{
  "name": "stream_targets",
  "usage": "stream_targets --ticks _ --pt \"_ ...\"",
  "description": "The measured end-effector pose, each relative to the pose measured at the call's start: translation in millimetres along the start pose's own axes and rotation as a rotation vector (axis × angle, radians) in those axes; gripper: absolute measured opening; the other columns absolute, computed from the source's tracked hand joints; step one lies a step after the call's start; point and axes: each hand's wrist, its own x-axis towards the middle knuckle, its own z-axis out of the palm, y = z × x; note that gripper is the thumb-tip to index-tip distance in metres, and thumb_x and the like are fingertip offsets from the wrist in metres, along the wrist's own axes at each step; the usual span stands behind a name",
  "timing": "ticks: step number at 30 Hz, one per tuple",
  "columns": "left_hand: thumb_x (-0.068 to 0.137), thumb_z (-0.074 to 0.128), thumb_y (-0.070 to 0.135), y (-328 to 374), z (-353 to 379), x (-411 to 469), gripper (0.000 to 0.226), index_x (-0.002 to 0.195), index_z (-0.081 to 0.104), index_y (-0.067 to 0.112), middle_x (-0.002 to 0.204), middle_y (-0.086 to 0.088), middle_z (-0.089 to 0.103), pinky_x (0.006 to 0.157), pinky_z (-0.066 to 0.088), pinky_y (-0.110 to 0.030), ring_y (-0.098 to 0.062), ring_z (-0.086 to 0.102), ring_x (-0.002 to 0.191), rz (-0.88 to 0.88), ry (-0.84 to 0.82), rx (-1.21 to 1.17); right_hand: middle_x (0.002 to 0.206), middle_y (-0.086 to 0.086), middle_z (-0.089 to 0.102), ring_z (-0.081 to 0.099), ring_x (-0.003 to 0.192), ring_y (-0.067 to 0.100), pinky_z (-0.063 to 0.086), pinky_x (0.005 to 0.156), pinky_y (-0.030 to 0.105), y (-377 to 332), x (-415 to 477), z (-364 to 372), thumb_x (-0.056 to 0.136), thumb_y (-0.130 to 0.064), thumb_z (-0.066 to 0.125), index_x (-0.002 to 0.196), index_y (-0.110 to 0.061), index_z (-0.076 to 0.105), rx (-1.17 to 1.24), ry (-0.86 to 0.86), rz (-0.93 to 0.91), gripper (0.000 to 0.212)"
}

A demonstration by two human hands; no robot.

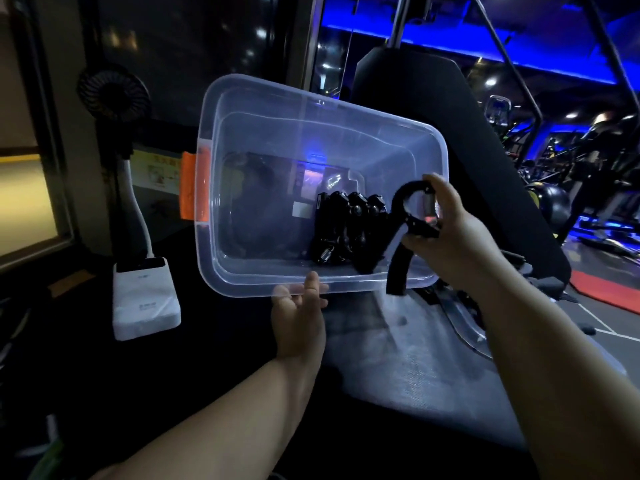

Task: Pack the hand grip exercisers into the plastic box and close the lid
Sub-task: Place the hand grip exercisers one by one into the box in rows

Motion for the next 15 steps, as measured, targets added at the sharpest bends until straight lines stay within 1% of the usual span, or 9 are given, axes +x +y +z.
stream_targets --ticks 2,4,5,6,7,9,10,12,15 --pt "0.095 0.052 0.033 0.3 -0.8 -0.9 0.024 0.09 0.051 0.009 0.071 0.002 0.068 0.056 0.045 -0.021 0.002 0.057 0.052 0.036 -0.001 0.0 0.093 -0.006 0.054 0.049 0.058 0.0 0.032 0.048 0.016 -8.6 14.2 12.0 0.079 -0.028 0.067 0.14 -0.052 0.02 -0.02 0.012 -0.005 0.081" --pt "0.097 0.049 0.031 0.9 -1.2 -2.2 0.032 0.095 0.054 0.0 0.074 0.0 0.069 0.059 0.045 -0.023 0.0 0.057 0.053 0.065 0.008 -0.012 0.091 -0.006 0.053 0.048 0.056 0.004 0.031 0.045 0.017 -16.1 26.4 28.9 0.079 -0.025 0.065 0.142 -0.05 0.019 -0.051 -0.025 0.001 0.082" --pt "0.097 0.049 0.031 1.1 -1.6 -2.7 0.032 0.095 0.055 0.0 0.075 0.0 0.07 0.061 0.045 -0.025 -0.001 0.057 0.054 0.07 0.011 -0.015 0.091 -0.005 0.053 0.048 0.056 0.005 0.031 0.044 0.018 -18.8 31.7 38.5 0.08 -0.024 0.063 0.143 -0.049 0.018 -0.073 -0.054 0.007 0.082" --pt "0.097 0.049 0.031 1.2 -2.1 -3.1 0.028 0.092 0.054 0.004 0.075 0.0 0.07 0.062 0.046 -0.027 -0.002 0.057 0.055 0.07 0.01 -0.019 0.092 -0.002 0.055 0.049 0.057 0.008 0.033 0.045 0.019 -20.9 36.6 48.3 0.08 -0.023 0.062 0.144 -0.048 0.018 -0.091 -0.088 0.013 0.081" --pt "0.096 0.05 0.031 1.2 -2.6 -3.1 0.023 0.089 0.053 0.01 0.073 0.0 0.069 0.063 0.046 -0.028 -0.002 0.057 0.054 0.062 0.008 -0.03 0.096 0.002 0.058 0.053 0.06 0.015 0.038 0.048 0.022 -22.6 41.0 58.1 0.081 -0.022 0.06 0.144 -0.047 0.017 -0.099 -0.122 0.019 0.081" --pt "0.095 0.052 0.032 0.5 -2.6 -1.8 0.019 0.083 0.049 0.016 0.067 -0.001 0.065 0.064 0.045 -0.03 -0.001 0.055 0.052 0.028 0.012 -0.051 0.109 0.01 0.062 0.057 0.072 0.028 0.045 0.059 0.028 -25.6 49.3 75.8 0.08 -0.019 0.057 0.144 -0.045 0.018 -0.088 -0.164 0.025 0.079" --pt "0.094 0.053 0.032 0.0 -2.3 -0.7 0.019 0.082 0.049 0.017 0.065 -0.002 0.063 0.064 0.045 -0.032 -0.001 0.054 0.051 0.011 0.015 -0.048 0.114 0.011 0.062 0.057 0.077 0.03 0.045 0.062 0.029 -26.8 53.4 83.7 0.08 -0.017 0.056 0.145 -0.043 0.018 -0.08 -0.172 0.024 0.079" --pt "0.093 0.055 0.032 -1.1 -1.6 1.4 0.02 0.08 0.048 0.017 0.063 -0.004 0.062 0.065 0.045 -0.035 -0.004 0.055 0.051 -0.009 0.026 -0.043 0.121 0.011 0.06 0.055 0.087 0.029 0.039 0.066 0.028 -29.0 61.5 98.2 0.081 -0.015 0.055 0.146 -0.041 0.02 -0.082 -0.177 0.017 0.079" --pt "0.092 0.056 0.031 -3.3 -1.4 4.2 0.022 0.077 0.048 0.018 0.071 -0.013 0.066 0.069 0.048 -0.041 -0.019 0.057 0.061 -0.017 0.046 -0.008 0.121 0.012 0.061 0.057 0.094 0.029 0.036 0.07 0.027 -31.7 70.8 118.2 0.083 -0.014 0.055 0.148 -0.037 0.019 -0.116 -0.192 -0.009 0.078"
